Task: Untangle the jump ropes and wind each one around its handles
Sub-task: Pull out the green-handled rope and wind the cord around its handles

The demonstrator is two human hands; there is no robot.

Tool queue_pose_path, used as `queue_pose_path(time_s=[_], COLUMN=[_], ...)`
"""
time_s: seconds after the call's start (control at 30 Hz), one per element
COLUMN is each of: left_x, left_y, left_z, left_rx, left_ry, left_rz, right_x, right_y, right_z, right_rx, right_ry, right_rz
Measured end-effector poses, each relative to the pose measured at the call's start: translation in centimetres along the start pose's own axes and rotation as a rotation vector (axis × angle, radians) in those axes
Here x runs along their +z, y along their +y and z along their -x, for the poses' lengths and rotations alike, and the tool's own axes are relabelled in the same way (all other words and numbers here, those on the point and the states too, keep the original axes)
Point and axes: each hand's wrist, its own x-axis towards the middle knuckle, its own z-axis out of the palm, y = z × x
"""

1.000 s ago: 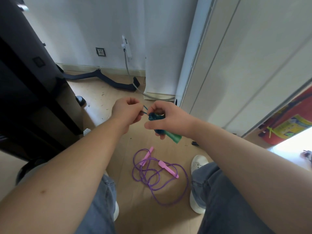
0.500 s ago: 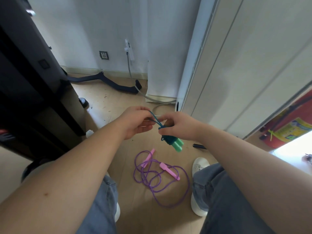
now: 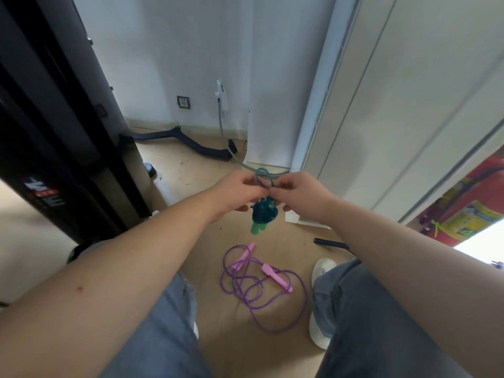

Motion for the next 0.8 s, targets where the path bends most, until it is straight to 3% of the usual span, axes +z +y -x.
queue_pose_path(time_s=[0.33,0.47,0.6,0.8], left_x=[0.7,-0.1,-0.9,-1.2], left_y=[1.3,2.2,2.3,3.7], left_z=[5.5,7.1,7.2,5.4], left_rx=[0.131,0.174,0.173,0.12], left_ry=[0.137,0.184,0.244,0.261], left_rz=[0.086,0.013,-0.003,0.145], right_x=[-0.8,-1.3,-0.6,-1.0], right_y=[-3.6,-4.9,-5.3,-4.8], right_z=[4.3,4.8,4.6,2.9], right_rx=[-0.076,-0.114,-0.149,-0.179], right_ry=[0.233,0.222,0.208,0.347], right_rz=[0.002,0.024,-0.012,-0.102])
